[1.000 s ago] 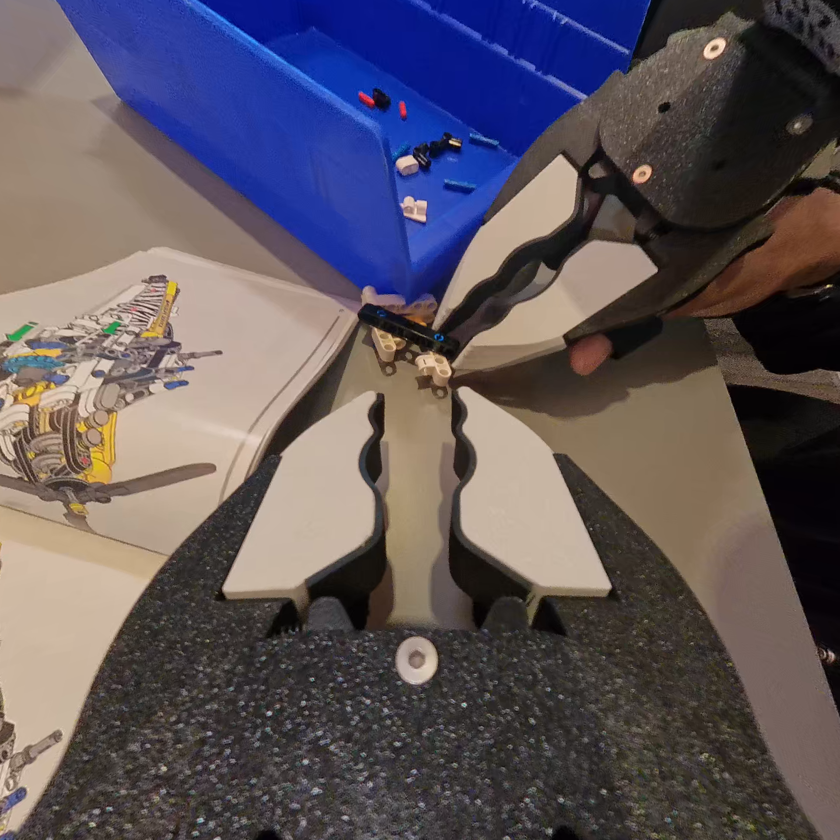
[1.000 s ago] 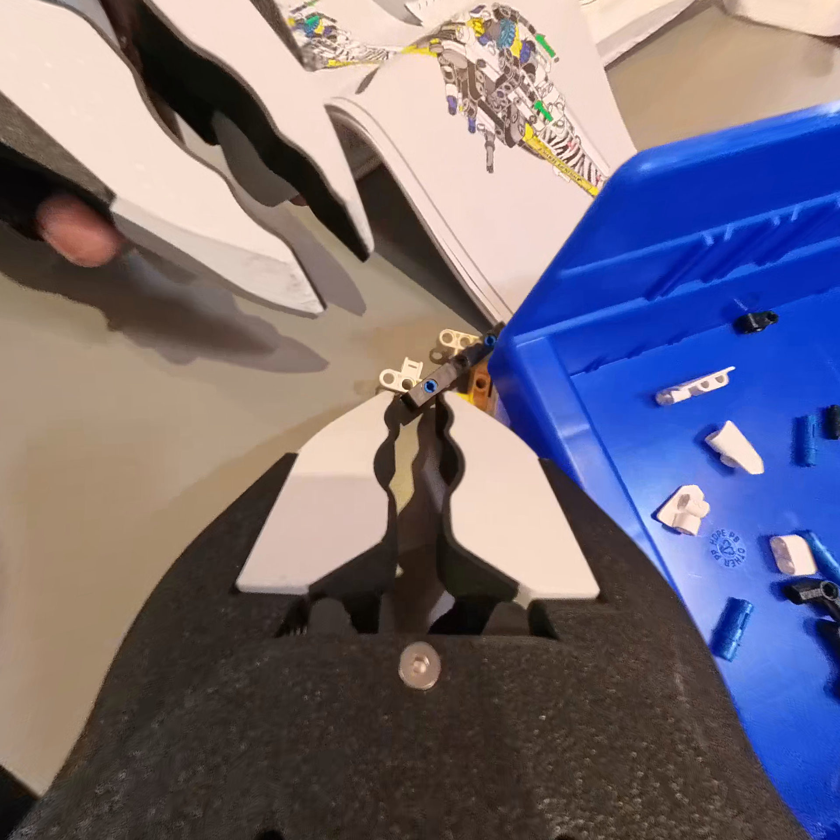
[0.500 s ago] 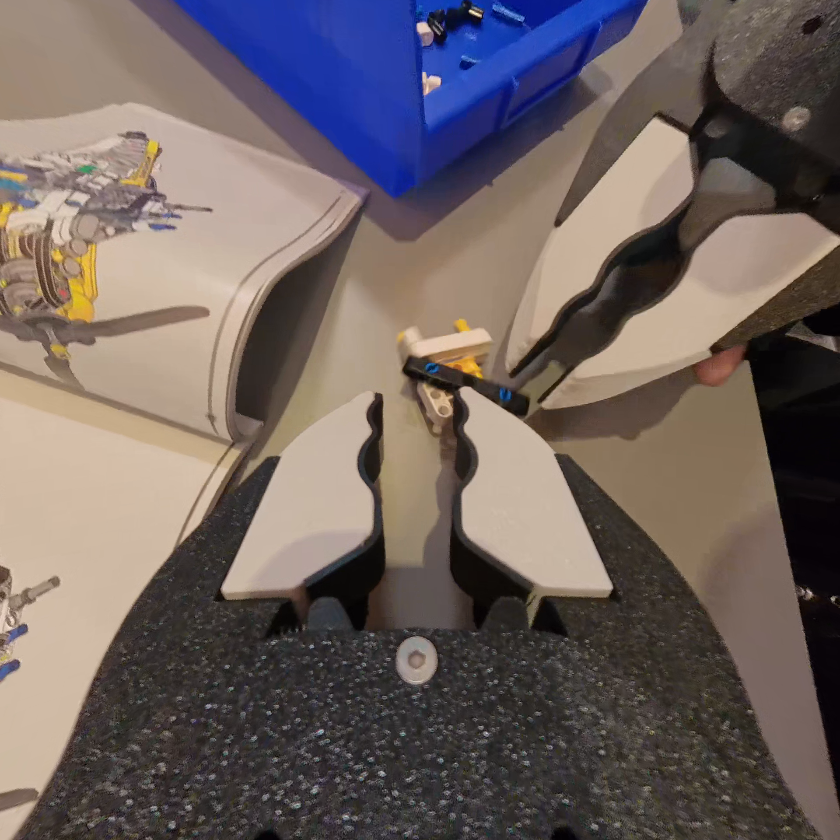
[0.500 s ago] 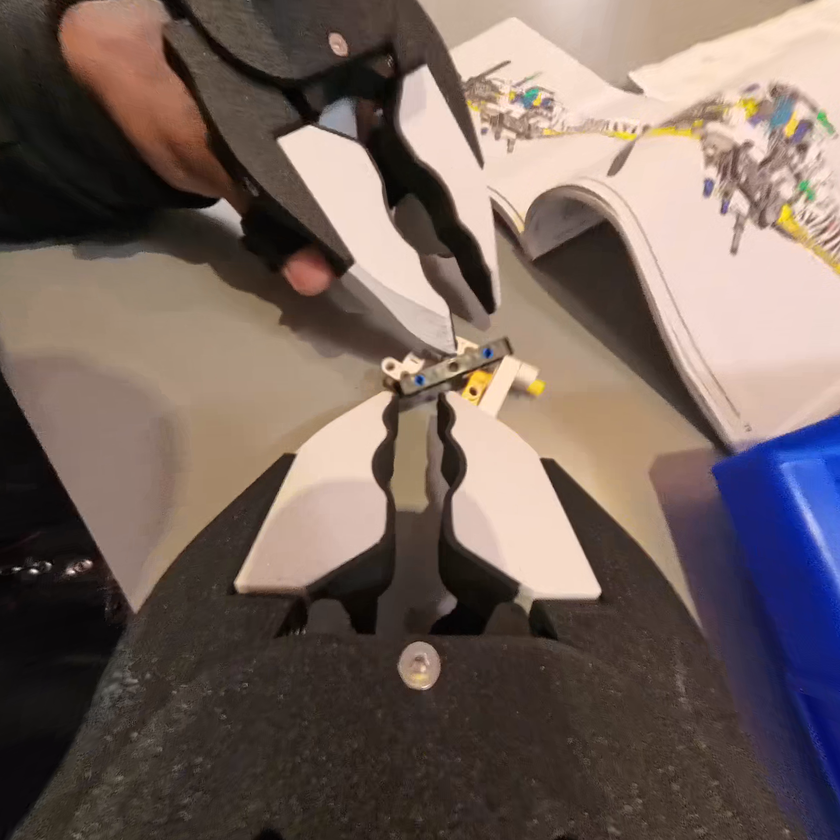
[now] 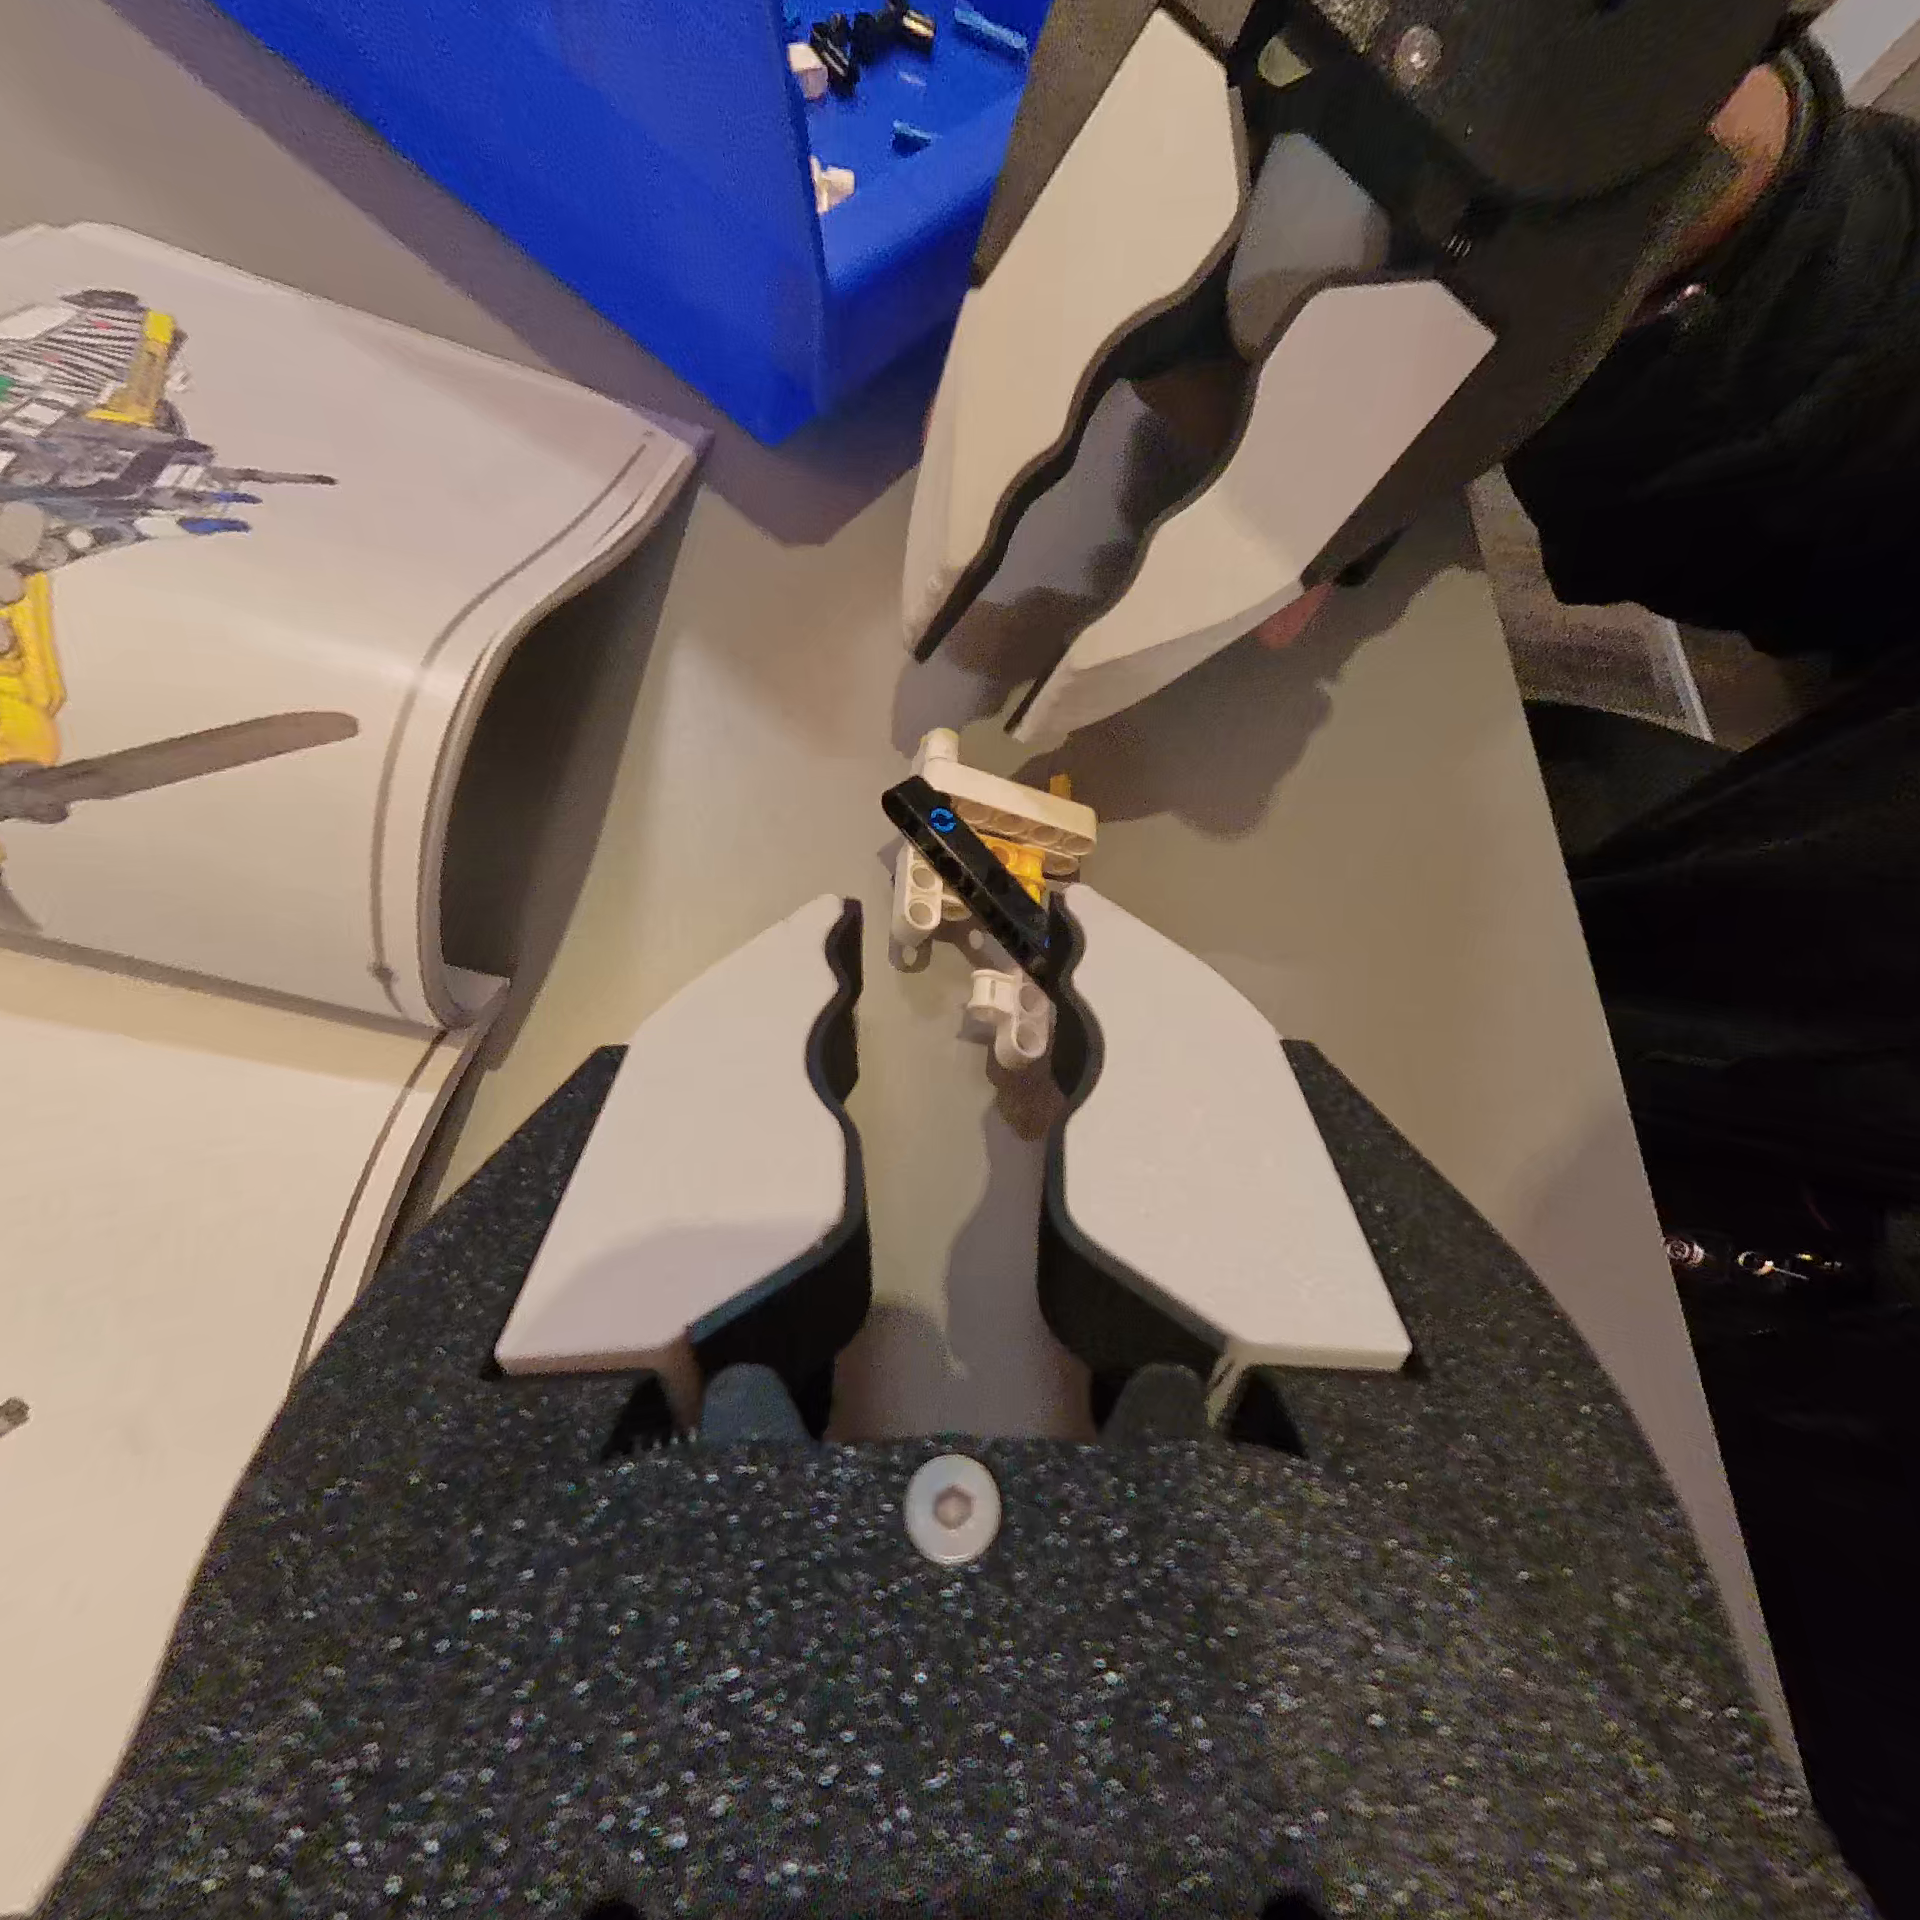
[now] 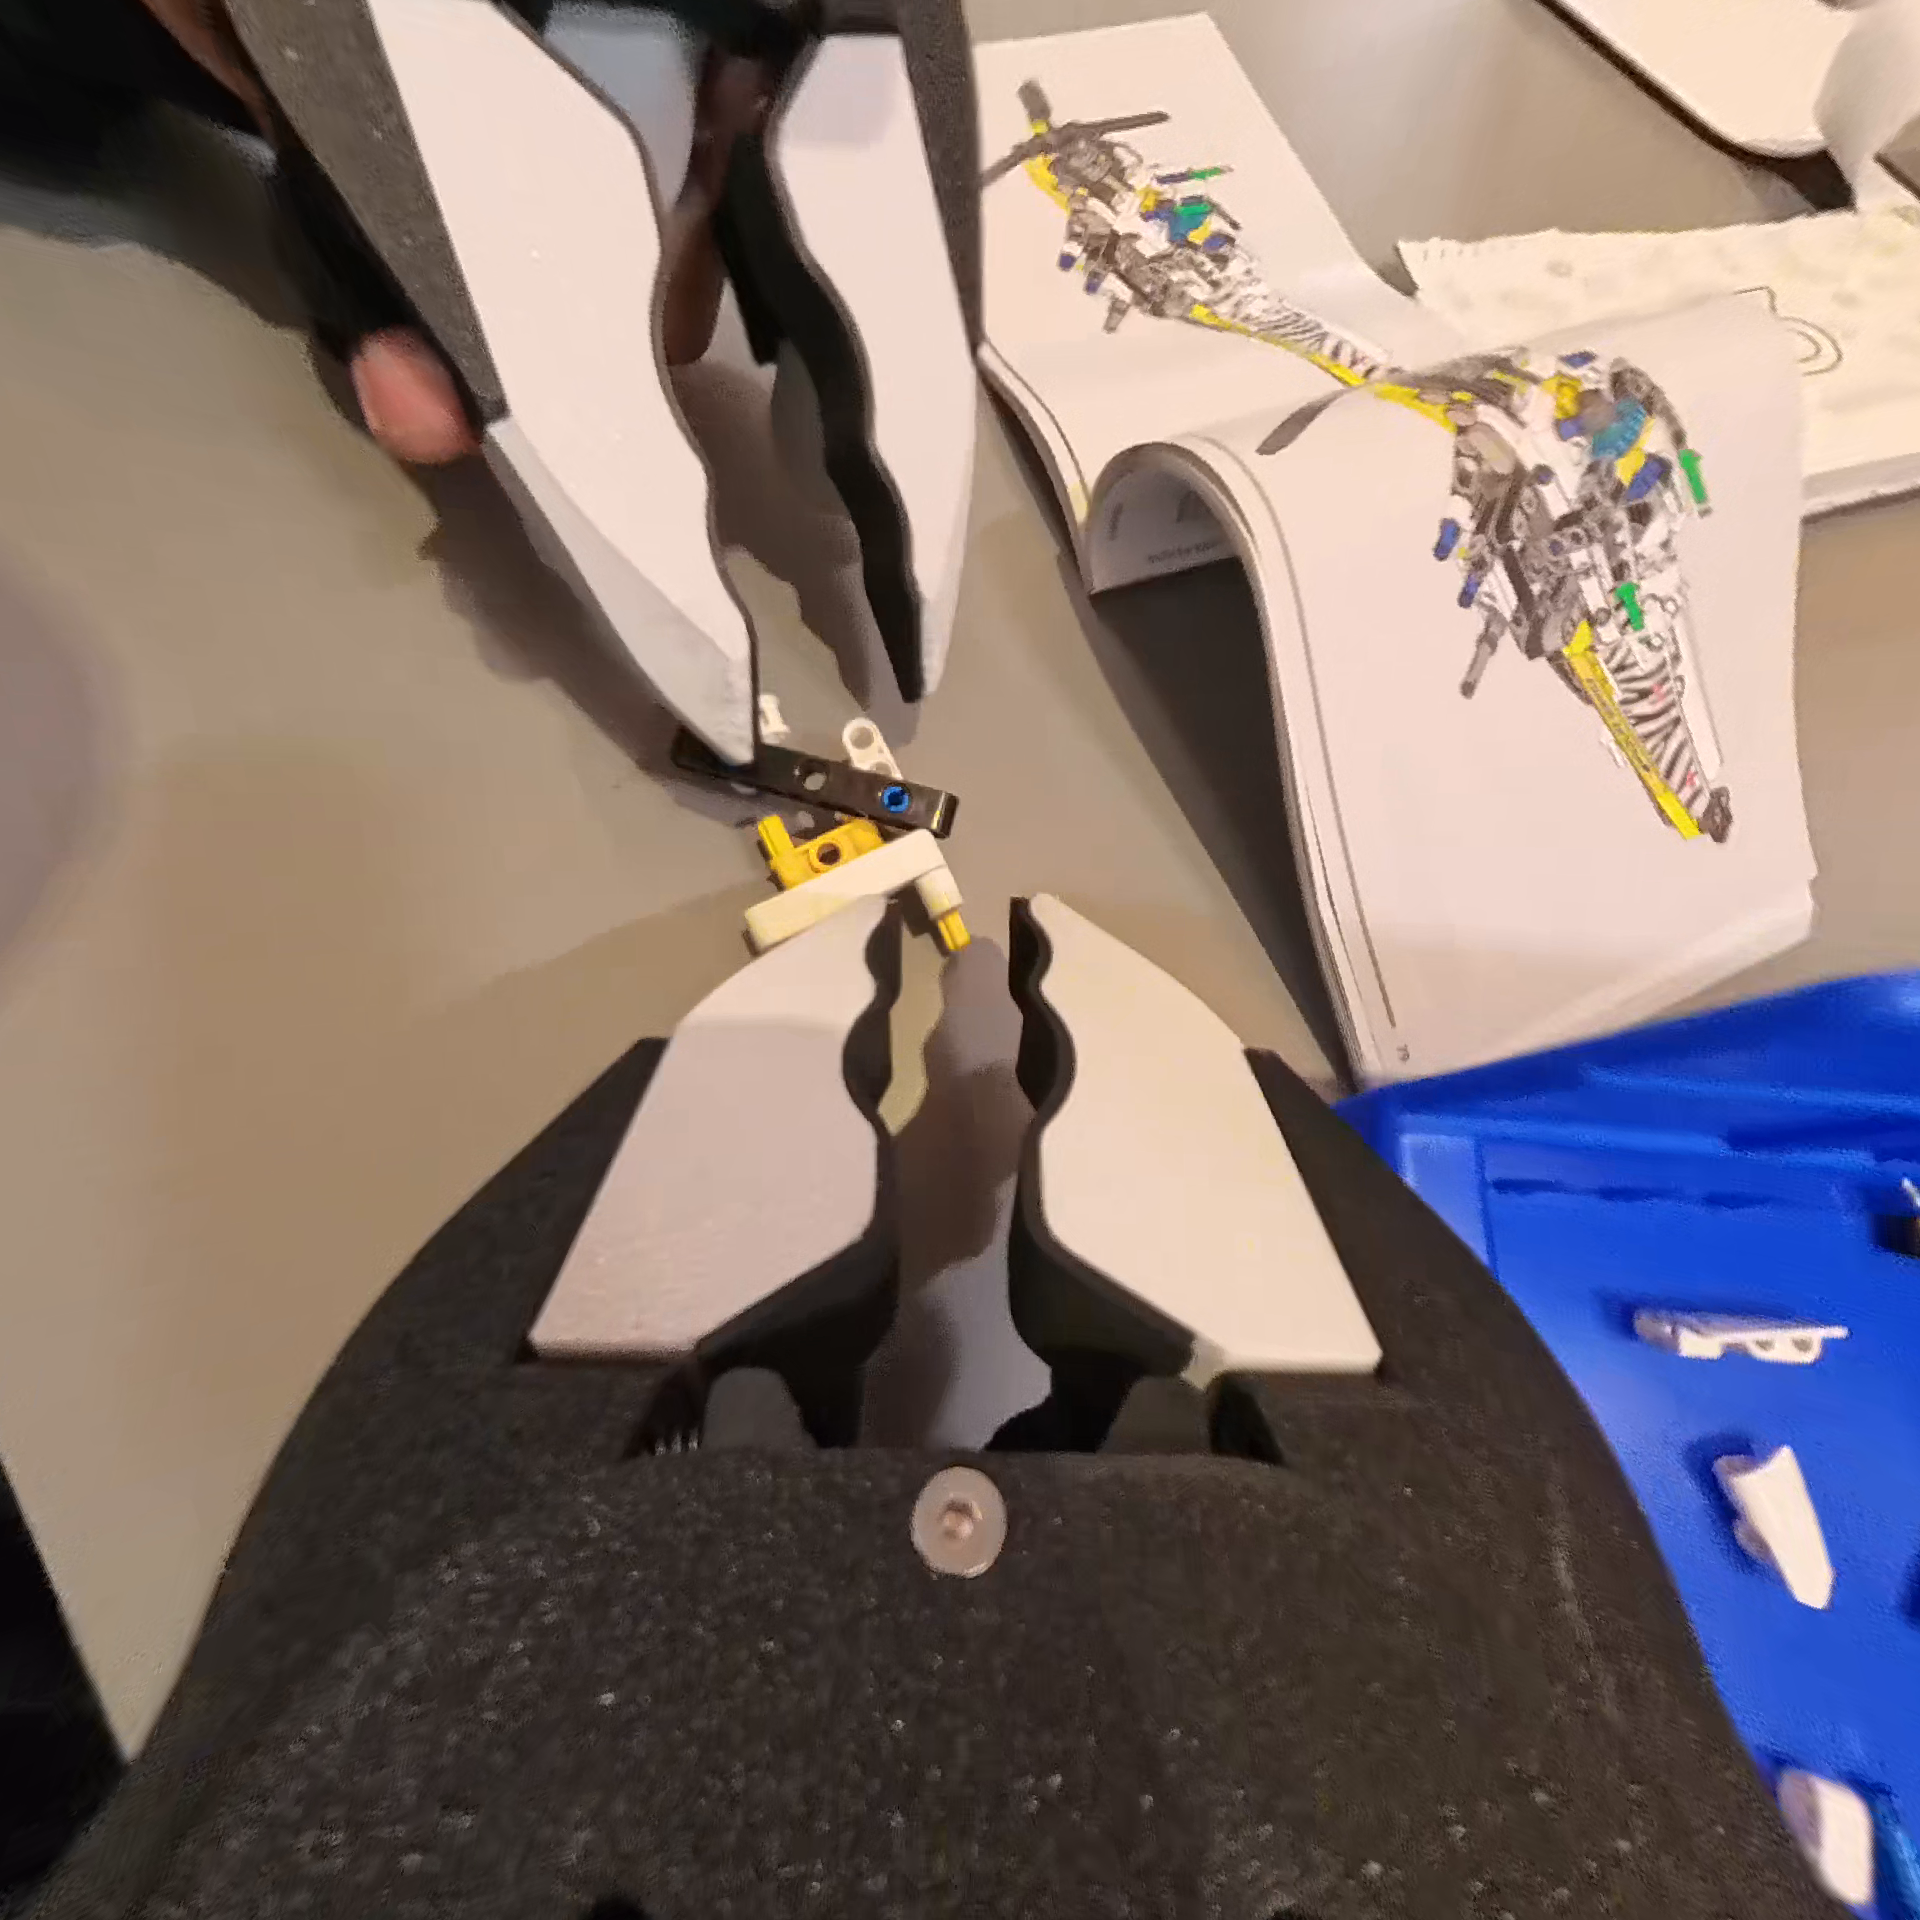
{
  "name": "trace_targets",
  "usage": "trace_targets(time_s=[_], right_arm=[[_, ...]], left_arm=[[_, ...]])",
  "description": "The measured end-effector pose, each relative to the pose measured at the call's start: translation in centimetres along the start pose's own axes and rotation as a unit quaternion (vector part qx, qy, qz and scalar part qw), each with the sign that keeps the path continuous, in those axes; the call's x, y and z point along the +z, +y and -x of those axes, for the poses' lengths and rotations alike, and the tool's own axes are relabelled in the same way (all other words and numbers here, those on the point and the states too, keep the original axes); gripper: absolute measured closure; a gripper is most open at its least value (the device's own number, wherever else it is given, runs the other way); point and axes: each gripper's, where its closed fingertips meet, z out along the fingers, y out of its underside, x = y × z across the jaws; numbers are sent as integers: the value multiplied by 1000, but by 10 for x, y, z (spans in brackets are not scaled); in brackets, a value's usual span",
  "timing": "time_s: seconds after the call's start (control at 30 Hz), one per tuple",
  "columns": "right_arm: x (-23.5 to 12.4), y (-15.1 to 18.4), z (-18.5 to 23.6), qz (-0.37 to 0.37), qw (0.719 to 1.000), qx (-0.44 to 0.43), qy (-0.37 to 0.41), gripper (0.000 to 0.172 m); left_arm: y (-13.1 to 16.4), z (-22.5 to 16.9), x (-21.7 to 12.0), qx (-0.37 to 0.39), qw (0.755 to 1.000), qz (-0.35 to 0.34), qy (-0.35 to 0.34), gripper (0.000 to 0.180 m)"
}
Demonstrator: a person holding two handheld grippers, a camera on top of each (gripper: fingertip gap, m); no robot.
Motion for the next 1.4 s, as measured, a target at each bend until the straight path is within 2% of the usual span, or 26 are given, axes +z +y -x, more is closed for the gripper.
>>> trace_targets(time_s=[0.23, 0.4, 0.53, 0.73, 0.87, 0.97, 1.03, 1.13, 1.2, 1.4], right_arm=[[18, 10, 9, 39, 998, -45, -38, 152], [21, 5, 20, 26, 996, -67, -57, 160], [21, 3, 28, 19, 993, -96, -59, 164], [17, -7, 36, -18, 987, -159, -10, 165], [15, -12, 43, -38, 974, -223, 28, 165], [12, -15, 48, -61, 966, -247, 33, 165], [11, -18, 48, -74, 965, -249, 36, 156], [10, -19, 50, -81, 960, -267, 35, 157], [11, -18, 54, -80, 954, -286, 33, 164], [8, -22, 57, -99, 932, -343, 55, 164]], left_arm=[[5, -3, 14, -15, 999, 27, 28, 139], [9, -7, 16, 5, 998, 36, 52, 153], [11, -13, 14, 30, 997, 38, 67, 155], [14, -21, 9, 85, 993, 30, 76, 154], [21, -29, 8, 93, 989, 56, 100, 148], [22, -34, 6, 121, 986, 53, 105, 150], [22, -35, 5, 136, 984, 45, 107, 151], [23, -37, 4, 140, 983, 42, 110, 151], [23, -37, 4, 140, 983, 43, 107, 152], [22, -40, 0, 161, 981, 18, 109, 152]])
